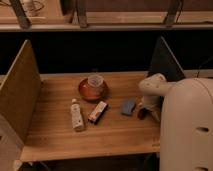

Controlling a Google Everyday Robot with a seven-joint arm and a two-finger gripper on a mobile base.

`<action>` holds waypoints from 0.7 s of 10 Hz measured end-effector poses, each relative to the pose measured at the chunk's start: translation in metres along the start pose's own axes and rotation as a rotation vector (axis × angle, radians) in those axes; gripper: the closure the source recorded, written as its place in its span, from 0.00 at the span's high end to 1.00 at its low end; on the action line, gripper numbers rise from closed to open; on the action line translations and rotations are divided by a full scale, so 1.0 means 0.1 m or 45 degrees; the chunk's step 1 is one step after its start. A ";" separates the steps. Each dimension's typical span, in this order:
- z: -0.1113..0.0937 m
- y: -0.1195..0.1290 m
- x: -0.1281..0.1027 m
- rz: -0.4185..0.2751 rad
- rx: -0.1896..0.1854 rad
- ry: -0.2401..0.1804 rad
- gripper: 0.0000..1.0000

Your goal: Drag the pepper across the table

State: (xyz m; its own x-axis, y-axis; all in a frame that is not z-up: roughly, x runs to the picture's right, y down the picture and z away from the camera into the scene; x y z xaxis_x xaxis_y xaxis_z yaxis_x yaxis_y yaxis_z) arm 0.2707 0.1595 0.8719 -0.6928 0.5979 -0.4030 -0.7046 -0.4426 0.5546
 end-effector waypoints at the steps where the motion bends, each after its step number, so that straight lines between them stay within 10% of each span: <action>1: 0.04 0.01 0.00 0.014 0.018 0.005 0.80; 4: 0.15 0.01 0.04 0.043 0.044 0.043 0.78; 7: 0.19 0.07 0.07 0.035 0.039 0.057 0.49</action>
State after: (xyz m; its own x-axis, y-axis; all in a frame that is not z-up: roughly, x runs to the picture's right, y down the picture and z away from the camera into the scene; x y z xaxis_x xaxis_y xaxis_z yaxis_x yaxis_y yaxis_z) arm 0.2634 0.1732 0.8865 -0.7187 0.5549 -0.4191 -0.6806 -0.4375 0.5877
